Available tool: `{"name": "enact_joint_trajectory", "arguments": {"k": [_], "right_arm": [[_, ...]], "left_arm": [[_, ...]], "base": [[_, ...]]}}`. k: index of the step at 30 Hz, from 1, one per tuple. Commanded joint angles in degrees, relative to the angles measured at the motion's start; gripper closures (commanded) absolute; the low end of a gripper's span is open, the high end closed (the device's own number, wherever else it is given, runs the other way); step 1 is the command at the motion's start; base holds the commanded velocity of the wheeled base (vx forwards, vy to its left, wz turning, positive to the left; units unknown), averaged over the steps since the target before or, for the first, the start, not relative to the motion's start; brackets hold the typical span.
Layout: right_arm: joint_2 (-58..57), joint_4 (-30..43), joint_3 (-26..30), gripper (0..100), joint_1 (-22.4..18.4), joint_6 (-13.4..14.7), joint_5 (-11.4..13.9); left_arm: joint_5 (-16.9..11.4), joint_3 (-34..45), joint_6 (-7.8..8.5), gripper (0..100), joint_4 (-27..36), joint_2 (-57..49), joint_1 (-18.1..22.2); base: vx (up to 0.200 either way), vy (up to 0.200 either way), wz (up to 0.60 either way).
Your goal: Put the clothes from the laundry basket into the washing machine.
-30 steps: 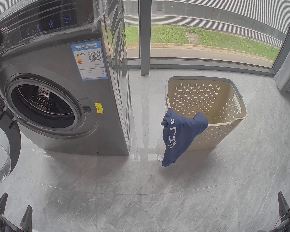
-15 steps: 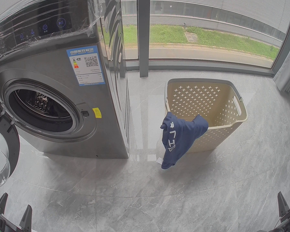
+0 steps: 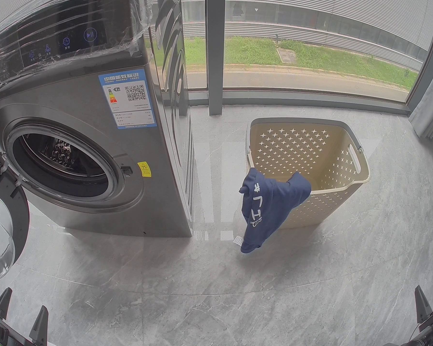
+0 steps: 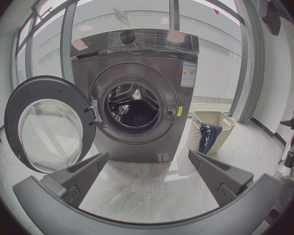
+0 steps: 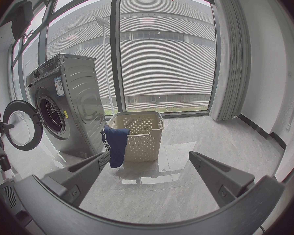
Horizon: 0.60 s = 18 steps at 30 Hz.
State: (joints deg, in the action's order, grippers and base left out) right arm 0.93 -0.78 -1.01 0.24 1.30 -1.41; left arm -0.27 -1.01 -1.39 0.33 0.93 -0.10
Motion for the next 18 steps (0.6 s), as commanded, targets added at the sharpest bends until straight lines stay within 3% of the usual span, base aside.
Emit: {"name": "enact_joint_trajectory", "arguments": {"k": [1,18], "right_arm": [[-0.9,0.0,1.0,0,0.0,0.0,0.0],[-0.9,0.0,1.0,0,0.0,0.0,0.0]], "left_arm": [[0.0,0.8,-0.02,0,0.0,-0.8,0.0],[0.0,0.8,-0.02,0,0.0,-0.8,0.0]], "base": [[0.000,0.000,0.00],[0.000,0.000,0.00]]}}
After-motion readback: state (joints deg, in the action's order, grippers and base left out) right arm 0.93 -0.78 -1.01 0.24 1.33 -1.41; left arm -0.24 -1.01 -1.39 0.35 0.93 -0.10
